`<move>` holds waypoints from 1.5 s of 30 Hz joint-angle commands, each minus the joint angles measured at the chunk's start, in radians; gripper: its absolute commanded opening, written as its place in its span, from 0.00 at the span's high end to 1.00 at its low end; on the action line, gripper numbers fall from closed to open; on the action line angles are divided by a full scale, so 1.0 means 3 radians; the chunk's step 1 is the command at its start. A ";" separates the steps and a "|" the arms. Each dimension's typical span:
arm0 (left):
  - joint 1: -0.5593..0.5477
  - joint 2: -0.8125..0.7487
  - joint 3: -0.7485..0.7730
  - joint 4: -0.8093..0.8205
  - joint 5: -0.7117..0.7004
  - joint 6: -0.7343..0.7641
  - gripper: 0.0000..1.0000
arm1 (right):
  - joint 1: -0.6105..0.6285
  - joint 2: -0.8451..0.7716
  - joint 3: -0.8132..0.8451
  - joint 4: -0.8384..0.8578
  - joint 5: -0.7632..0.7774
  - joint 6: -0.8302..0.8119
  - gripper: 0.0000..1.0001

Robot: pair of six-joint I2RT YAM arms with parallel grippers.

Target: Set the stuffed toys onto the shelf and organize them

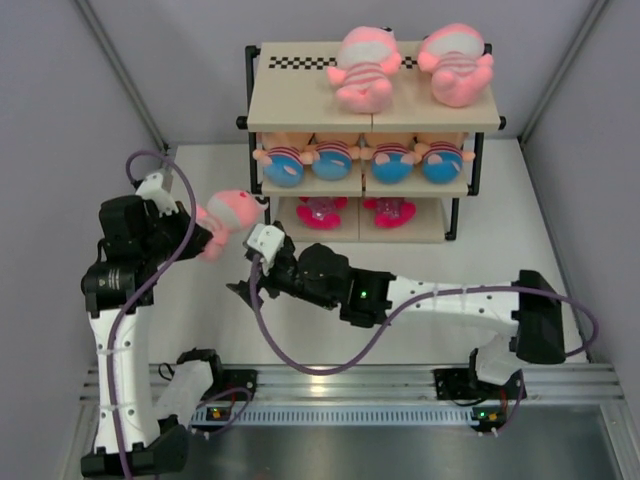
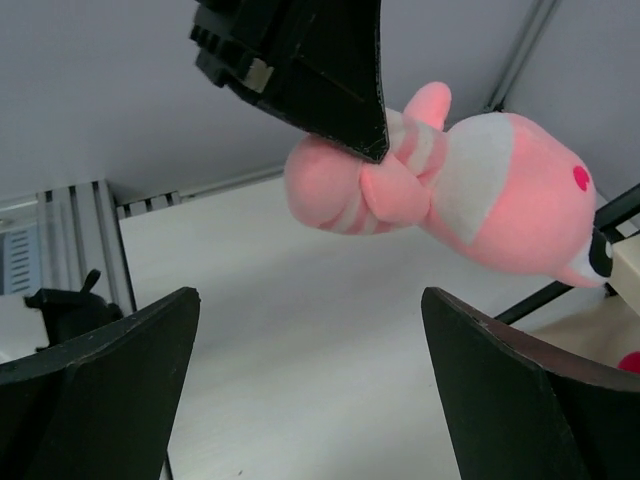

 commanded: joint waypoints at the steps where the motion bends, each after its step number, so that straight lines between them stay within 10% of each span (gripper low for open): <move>1: 0.0010 -0.0165 0.0008 -0.0099 0.0129 -0.0200 1.00 | 0.0027 0.0282 0.0405 0.0628 0.0143 -0.0005 0.07; 26: 0.0015 -0.0211 0.0279 -0.0094 0.0329 -0.0456 1.00 | 0.0007 0.0861 0.0820 0.0285 0.0747 0.0491 0.21; 32: 0.0015 -0.0206 0.0284 -0.0093 0.0354 -0.0471 1.00 | 0.0007 0.0938 0.0891 0.0275 0.0706 0.0507 0.48; 37: 0.0010 -0.0216 0.0259 -0.0088 0.0359 -0.0446 1.00 | -0.0014 0.0902 0.0896 0.0240 0.0675 0.0501 0.98; 41: 0.0015 -0.0166 0.0422 -0.0042 0.0319 -0.0130 1.00 | -0.0075 0.0770 0.0774 0.0265 0.0451 0.0507 1.00; 45: 0.0015 -0.0134 0.0708 -0.0047 0.0084 0.0346 0.47 | -0.0126 0.0595 0.0661 0.0255 0.0231 0.0379 1.00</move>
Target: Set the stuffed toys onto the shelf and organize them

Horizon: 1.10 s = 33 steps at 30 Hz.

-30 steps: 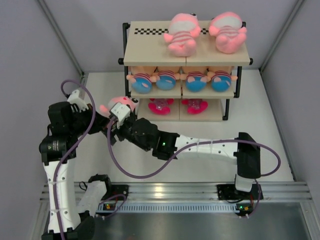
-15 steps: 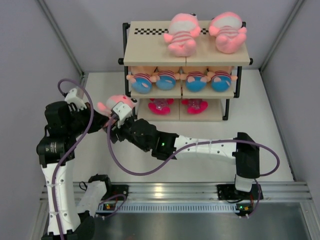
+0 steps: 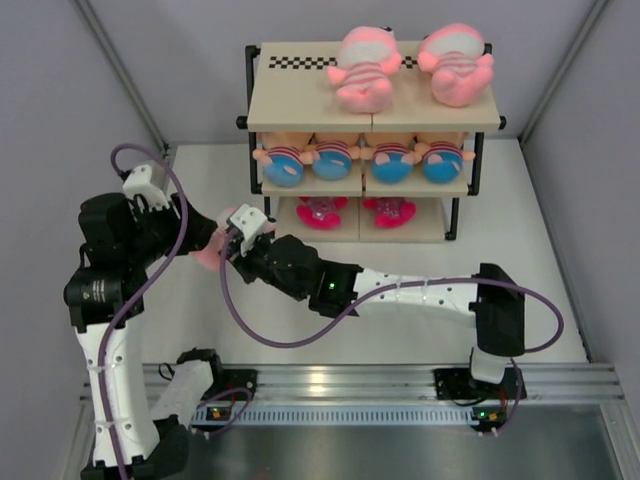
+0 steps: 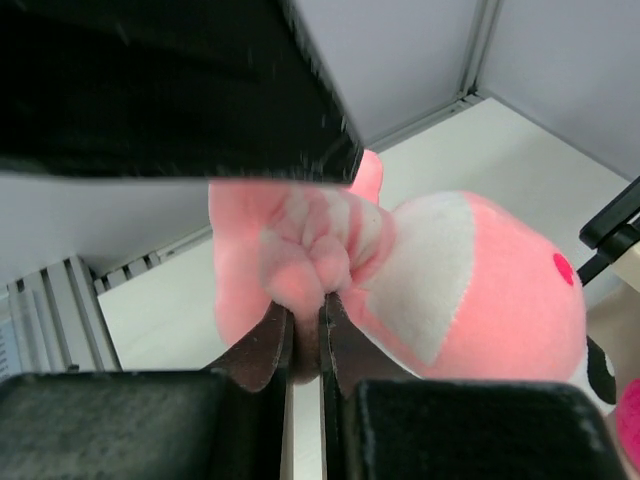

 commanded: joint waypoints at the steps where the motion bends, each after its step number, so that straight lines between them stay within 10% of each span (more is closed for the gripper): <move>1: 0.0006 -0.0060 0.0381 0.0169 -0.0179 0.0488 0.40 | -0.0049 -0.0275 -0.0043 0.0028 -0.0339 -0.0127 1.00; 5: 0.0006 -0.0034 0.0785 0.0158 -0.0576 0.0724 0.18 | -0.0105 -0.0377 0.0227 -0.0410 -0.0880 -0.0678 1.00; 15: 0.0006 0.0227 0.2023 0.0015 -0.1227 0.0980 0.13 | -0.0667 -0.0163 0.2139 -0.1746 -0.2267 -0.1901 1.00; 33: 0.0093 0.0554 0.1973 0.0015 -0.0737 0.0826 0.11 | -0.2135 0.0415 0.2953 -0.1741 -0.3101 -0.1559 1.00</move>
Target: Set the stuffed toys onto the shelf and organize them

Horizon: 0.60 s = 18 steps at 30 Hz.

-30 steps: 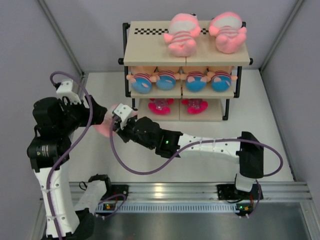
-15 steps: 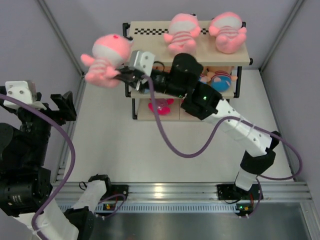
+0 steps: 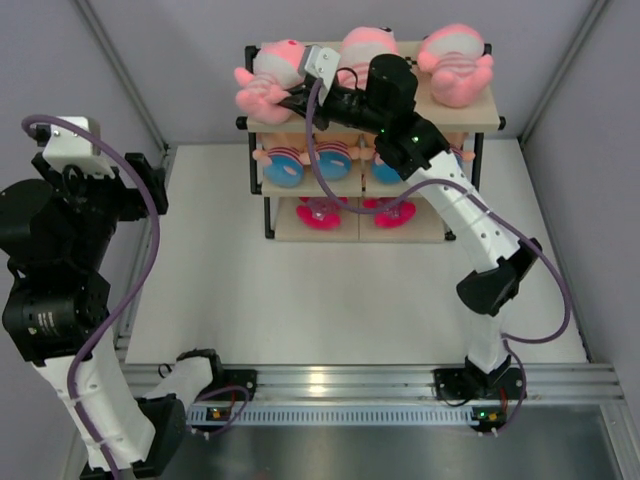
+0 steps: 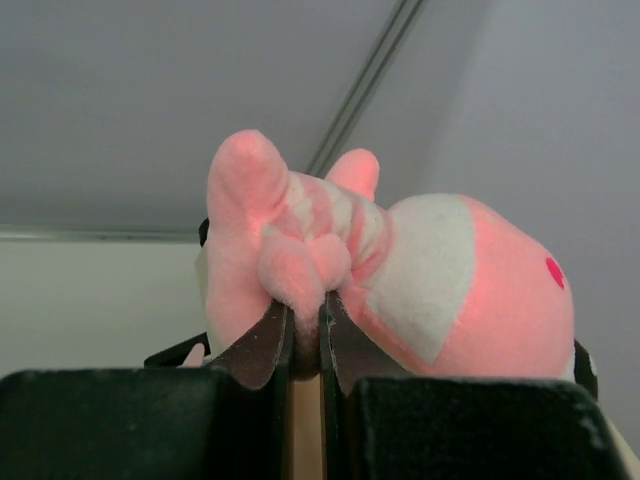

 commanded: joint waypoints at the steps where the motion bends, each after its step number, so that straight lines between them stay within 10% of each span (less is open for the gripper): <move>1: 0.0050 0.0027 -0.0011 0.0034 0.0149 -0.0057 0.11 | -0.0078 -0.0027 0.0197 0.0115 -0.0244 0.0149 1.00; 9: 0.0086 0.0206 -0.0042 0.0004 0.0368 -0.0093 0.11 | -0.0246 0.0085 0.0300 0.0070 -0.0285 0.0268 0.95; 14: 0.0086 0.0405 -0.0139 0.0014 0.0812 -0.0114 0.11 | -0.0241 0.0004 0.0234 0.0141 -0.0111 0.0247 0.42; 18: 0.0091 0.0529 -0.0276 0.0131 0.0992 -0.0298 0.11 | -0.0246 -0.0103 0.0131 0.0167 -0.0060 0.0196 0.21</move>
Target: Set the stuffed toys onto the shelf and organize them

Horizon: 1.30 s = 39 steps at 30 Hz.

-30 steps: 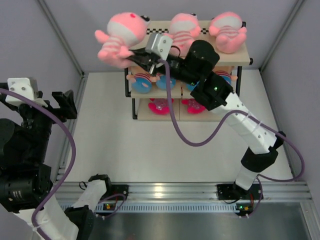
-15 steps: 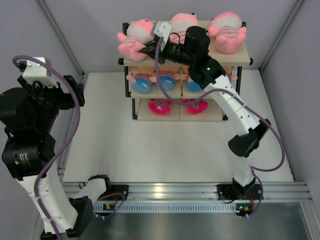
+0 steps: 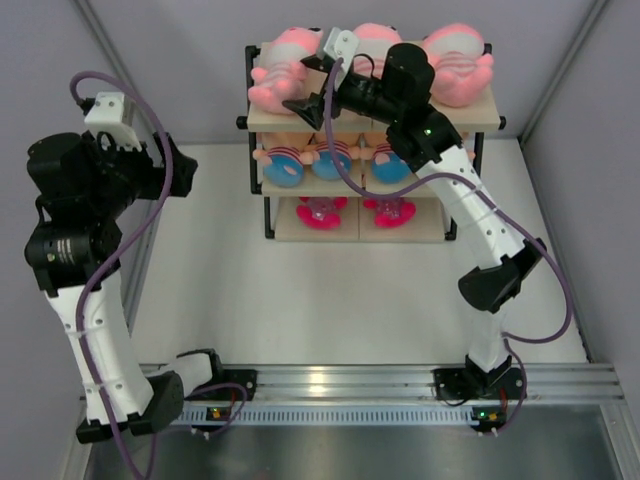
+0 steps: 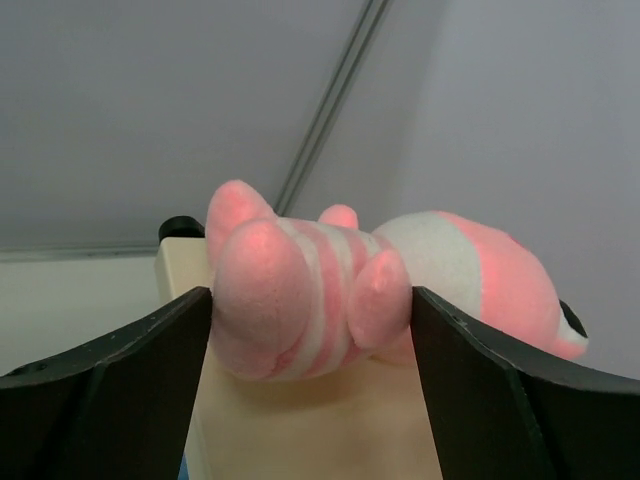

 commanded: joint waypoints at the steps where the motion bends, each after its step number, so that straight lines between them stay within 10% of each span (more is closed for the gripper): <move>1: 0.0017 0.0106 -0.0146 0.0171 0.0289 -0.0148 0.11 | -0.0028 -0.0188 -0.0019 0.0143 0.0057 -0.0035 0.19; 24: -0.0029 0.0137 -0.0621 0.0360 0.0279 0.0087 0.12 | -0.0028 -0.1659 -0.0973 0.0353 0.0916 0.0180 0.01; 34: -0.0029 -0.0113 -0.1342 0.0365 -0.0032 0.0368 0.10 | -0.0038 -0.3606 -0.2983 -0.0255 0.4093 0.0817 0.01; 39: -0.0029 -0.0282 -0.1964 0.0472 -0.0110 0.0583 0.09 | -0.0033 -0.4181 -0.3877 -0.0925 0.4899 0.1416 0.00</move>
